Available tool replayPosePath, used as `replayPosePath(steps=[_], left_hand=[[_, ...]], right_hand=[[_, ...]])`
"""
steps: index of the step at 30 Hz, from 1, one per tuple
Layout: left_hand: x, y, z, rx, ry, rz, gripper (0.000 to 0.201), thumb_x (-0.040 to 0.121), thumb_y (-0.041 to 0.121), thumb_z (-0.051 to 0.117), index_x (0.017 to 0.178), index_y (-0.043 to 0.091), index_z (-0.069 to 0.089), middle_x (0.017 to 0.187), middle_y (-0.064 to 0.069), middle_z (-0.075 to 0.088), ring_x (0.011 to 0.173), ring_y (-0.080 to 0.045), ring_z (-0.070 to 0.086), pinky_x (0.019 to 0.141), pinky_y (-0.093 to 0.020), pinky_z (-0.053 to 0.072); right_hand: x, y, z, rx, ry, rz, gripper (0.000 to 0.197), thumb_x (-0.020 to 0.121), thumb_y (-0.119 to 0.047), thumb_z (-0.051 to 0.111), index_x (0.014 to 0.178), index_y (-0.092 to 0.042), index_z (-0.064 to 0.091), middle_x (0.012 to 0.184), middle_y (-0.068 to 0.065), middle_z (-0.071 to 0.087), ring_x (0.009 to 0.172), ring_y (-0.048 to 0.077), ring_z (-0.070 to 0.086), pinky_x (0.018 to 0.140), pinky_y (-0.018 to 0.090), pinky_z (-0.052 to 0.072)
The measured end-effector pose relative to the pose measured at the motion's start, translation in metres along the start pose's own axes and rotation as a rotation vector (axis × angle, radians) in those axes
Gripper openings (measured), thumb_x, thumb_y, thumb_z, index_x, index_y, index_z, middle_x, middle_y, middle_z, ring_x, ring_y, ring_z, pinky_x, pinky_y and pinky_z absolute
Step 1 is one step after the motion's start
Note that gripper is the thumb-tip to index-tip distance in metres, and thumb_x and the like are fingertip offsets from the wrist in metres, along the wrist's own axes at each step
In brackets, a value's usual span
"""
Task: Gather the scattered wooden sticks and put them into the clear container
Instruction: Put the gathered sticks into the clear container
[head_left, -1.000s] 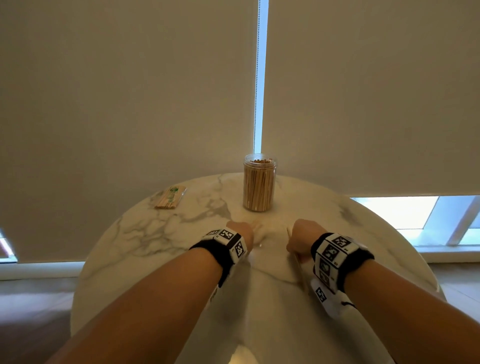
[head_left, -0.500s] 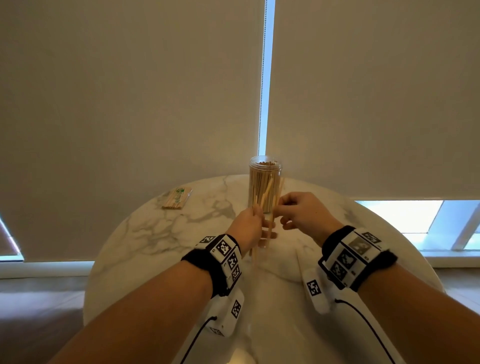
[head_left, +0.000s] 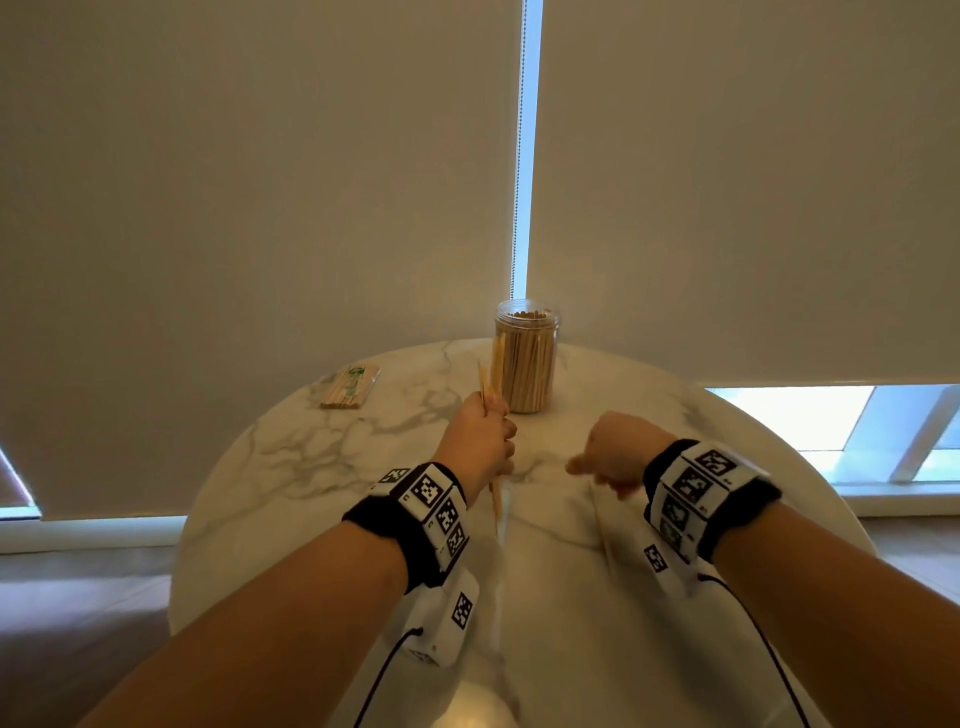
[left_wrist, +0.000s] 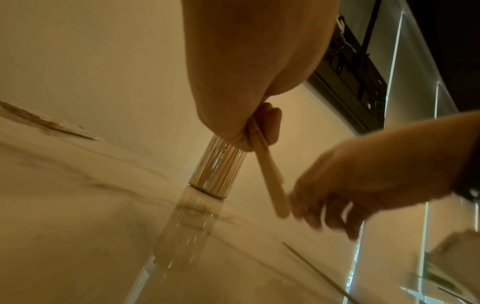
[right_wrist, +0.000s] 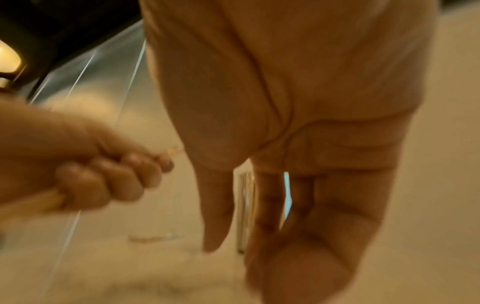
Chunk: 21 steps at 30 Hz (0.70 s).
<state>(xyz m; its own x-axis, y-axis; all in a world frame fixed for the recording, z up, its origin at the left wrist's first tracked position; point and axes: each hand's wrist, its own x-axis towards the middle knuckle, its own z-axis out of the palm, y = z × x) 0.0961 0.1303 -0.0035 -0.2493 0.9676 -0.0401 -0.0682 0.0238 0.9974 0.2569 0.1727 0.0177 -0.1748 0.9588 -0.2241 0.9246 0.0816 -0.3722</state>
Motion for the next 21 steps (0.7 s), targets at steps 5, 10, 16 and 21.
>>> replayPosePath(steps=[5,10,16,21], left_hand=[[-0.002,0.006,0.0,-0.159,-0.013,-0.062,0.018,0.098,0.006,0.029,0.095,0.014,0.045,0.059,0.002,0.037,0.044,-0.009,0.028,0.042,-0.023,0.026],[-0.001,0.004,0.001,-0.213,-0.065,-0.098,0.026,0.107,0.033,0.035,0.086,0.017,0.04,0.054,0.006,0.03,0.043,-0.008,0.022,0.04,-0.022,0.022],[0.003,-0.002,0.004,-0.224,-0.059,-0.045,0.024,0.108,0.026,0.03,0.099,0.011,0.047,0.068,-0.003,0.055,0.052,-0.013,0.051,0.052,-0.028,0.05],[0.022,-0.001,0.008,-0.124,-0.011,-0.044,0.034,0.108,0.032,0.029,0.113,0.011,0.055,0.109,-0.007,0.071,0.099,-0.023,0.069,0.081,-0.044,0.06]], right_hand=[[-0.001,0.01,0.012,-0.145,-0.157,0.041,0.028,0.086,-0.022,0.075,0.102,0.001,0.074,0.097,0.013,0.075,0.082,0.027,0.07,0.088,0.04,0.059],[-0.003,0.001,0.017,-0.273,-0.156,-0.001,0.02,0.09,-0.015,0.066,0.099,0.002,0.071,0.103,0.013,0.073,0.1,0.029,0.07,0.092,0.041,0.057],[0.007,0.005,0.011,-0.068,-0.05,-0.049,0.023,0.092,-0.023,0.063,0.077,-0.006,0.067,0.075,0.005,0.071,0.073,0.024,0.073,0.069,0.03,0.061],[0.017,-0.016,-0.019,0.562,0.276,-0.322,0.012,0.091,-0.019,0.063,0.087,-0.011,0.07,0.08,0.003,0.071,0.069,0.014,0.065,0.054,0.022,0.053]])
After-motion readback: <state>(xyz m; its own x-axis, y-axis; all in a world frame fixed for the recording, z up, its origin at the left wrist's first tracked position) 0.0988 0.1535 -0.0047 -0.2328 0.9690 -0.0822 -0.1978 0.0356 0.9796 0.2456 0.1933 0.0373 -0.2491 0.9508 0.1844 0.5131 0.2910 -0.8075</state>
